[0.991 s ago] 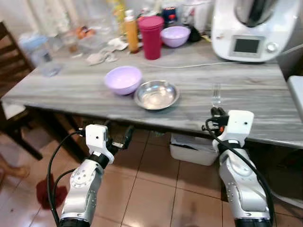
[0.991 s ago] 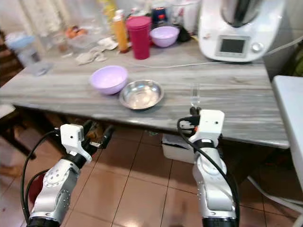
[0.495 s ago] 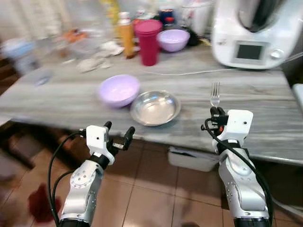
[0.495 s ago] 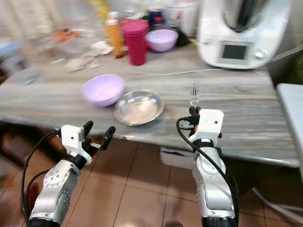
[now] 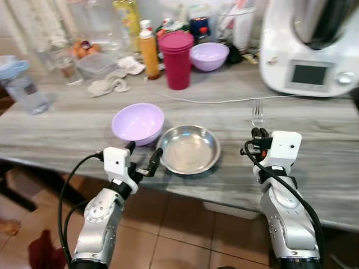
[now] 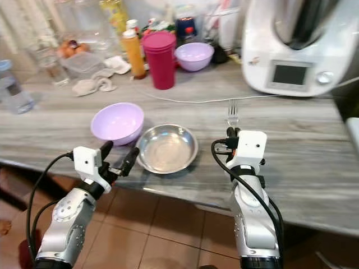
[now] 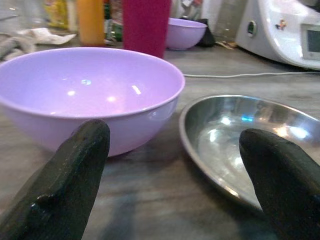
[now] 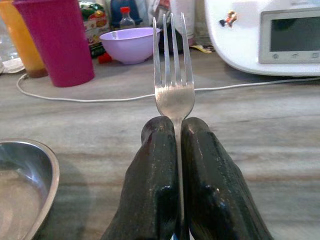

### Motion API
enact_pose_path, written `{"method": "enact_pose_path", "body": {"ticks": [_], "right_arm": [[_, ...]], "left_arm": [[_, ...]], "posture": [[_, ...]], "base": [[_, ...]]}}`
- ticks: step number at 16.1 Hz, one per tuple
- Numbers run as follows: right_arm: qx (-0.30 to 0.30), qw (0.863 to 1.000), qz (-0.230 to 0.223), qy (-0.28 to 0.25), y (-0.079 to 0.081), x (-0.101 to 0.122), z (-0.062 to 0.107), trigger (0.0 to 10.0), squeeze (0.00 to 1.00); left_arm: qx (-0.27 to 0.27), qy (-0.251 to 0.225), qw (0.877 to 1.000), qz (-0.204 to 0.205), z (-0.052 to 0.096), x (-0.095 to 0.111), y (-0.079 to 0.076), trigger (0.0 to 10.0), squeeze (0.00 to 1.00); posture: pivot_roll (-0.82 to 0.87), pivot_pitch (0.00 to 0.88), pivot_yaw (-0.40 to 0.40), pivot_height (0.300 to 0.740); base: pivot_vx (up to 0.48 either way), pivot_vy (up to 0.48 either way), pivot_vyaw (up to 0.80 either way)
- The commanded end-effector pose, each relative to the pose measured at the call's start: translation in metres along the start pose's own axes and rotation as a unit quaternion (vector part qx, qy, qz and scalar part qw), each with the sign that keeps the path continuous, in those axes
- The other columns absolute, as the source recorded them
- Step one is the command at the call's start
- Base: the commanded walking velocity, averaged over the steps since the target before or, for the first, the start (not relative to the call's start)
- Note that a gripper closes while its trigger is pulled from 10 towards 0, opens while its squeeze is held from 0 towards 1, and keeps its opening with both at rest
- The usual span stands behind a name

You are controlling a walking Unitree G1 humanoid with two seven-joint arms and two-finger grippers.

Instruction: Setting the table

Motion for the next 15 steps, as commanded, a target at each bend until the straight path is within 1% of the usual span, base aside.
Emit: {"method": "enact_pose_path", "body": {"ticks": [1, 3, 5, 6, 7, 9, 11, 12, 14, 15], "right_arm": [[-0.01, 1.0, 0.004, -0.007, -0.005, 0.004, 0.001, 10.0, 0.0], [-0.014, 1.0, 0.003, -0.006, -0.006, 0.003, 0.002, 10.0, 0.0], [-0.015, 1.0, 0.002, -0.003, -0.006, 0.002, 0.001, 10.0, 0.0], [-0.015, 1.0, -0.008, 0.002, -0.005, 0.0, 0.002, 10.0, 0.0], [-0.015, 1.0, -0.021, 0.018, -0.005, -0.005, 0.001, 10.0, 0.0], [-0.016, 0.997, -0.059, 0.04, -0.003, -0.013, 0.001, 10.0, 0.0], [-0.012, 0.997, -0.066, 0.045, -0.002, -0.015, 0.001, 10.0, 0.0], [-0.014, 0.993, -0.102, 0.059, 0.0, -0.019, 0.0, 10.0, 0.0], [-0.006, 0.99, -0.121, 0.069, 0.006, -0.021, -0.002, 10.0, 0.0], [-0.003, 0.986, -0.143, 0.081, 0.01, -0.024, -0.002, 10.0, 0.0]], "left_arm": [[-0.003, 0.005, 1.0, -0.008, 0.005, -0.002, 0.001, 10.0, 0.0], [-0.007, 0.014, 1.0, -0.017, 0.011, -0.002, 0.005, 10.0, 0.0], [-0.02, 0.025, 0.999, -0.025, 0.016, -0.004, 0.006, 10.0, 0.0], [-0.031, 0.035, 0.998, -0.03, 0.02, -0.005, 0.006, 10.0, 0.0], [-0.05, 0.047, 0.997, -0.037, 0.023, -0.008, 0.005, 10.0, 0.0], [-0.08, 0.059, 0.994, -0.042, 0.025, -0.009, -0.001, 10.0, 0.0], [-0.097, 0.065, 0.992, -0.046, 0.025, -0.01, -0.004, 10.0, 0.0], [-0.111, 0.071, 0.99, -0.047, 0.026, -0.011, -0.007, 10.0, 0.0], [-0.126, 0.078, 0.988, -0.049, 0.027, -0.013, -0.011, 10.0, 0.0], [-0.136, 0.082, 0.986, -0.046, 0.028, -0.014, -0.013, 10.0, 0.0]], "posture": [[-0.24, 0.096, 0.088, 0.74], [-0.24, 0.098, 0.09, 0.74], [-0.24, 0.101, 0.09, 0.74], [-0.24, 0.1, 0.09, 0.74], [-0.24, 0.103, 0.088, 0.74], [-0.24, 0.103, 0.086, 0.74], [-0.24, 0.103, 0.087, 0.74], [-0.24, 0.103, 0.086, 0.74], [-0.24, 0.102, 0.086, 0.74], [-0.24, 0.102, 0.087, 0.74]], "base": [[0.0, 0.0, 0.0], [0.0, 0.0, 0.0], [0.0, 0.0, 0.0], [0.0, 0.0, 0.0], [0.0, 0.0, 0.0], [0.0, 0.0, 0.0], [0.0, 0.0, 0.0], [0.0, 0.0, 0.0], [0.0, 0.0, 0.0], [0.0, 0.0, 0.0]]}}
Point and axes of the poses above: a point about 5 cm out from each wrist's last joint towards the gripper, its own z axis pointing back from the gripper into the wrist, its own x axis along the axis of the wrist's last joint, y = z × x, the point moved 6 cm from there along -z, pointing out of the wrist towards the gripper, and after that the axes turned 13 degrees about z, right-handed, at the moved point
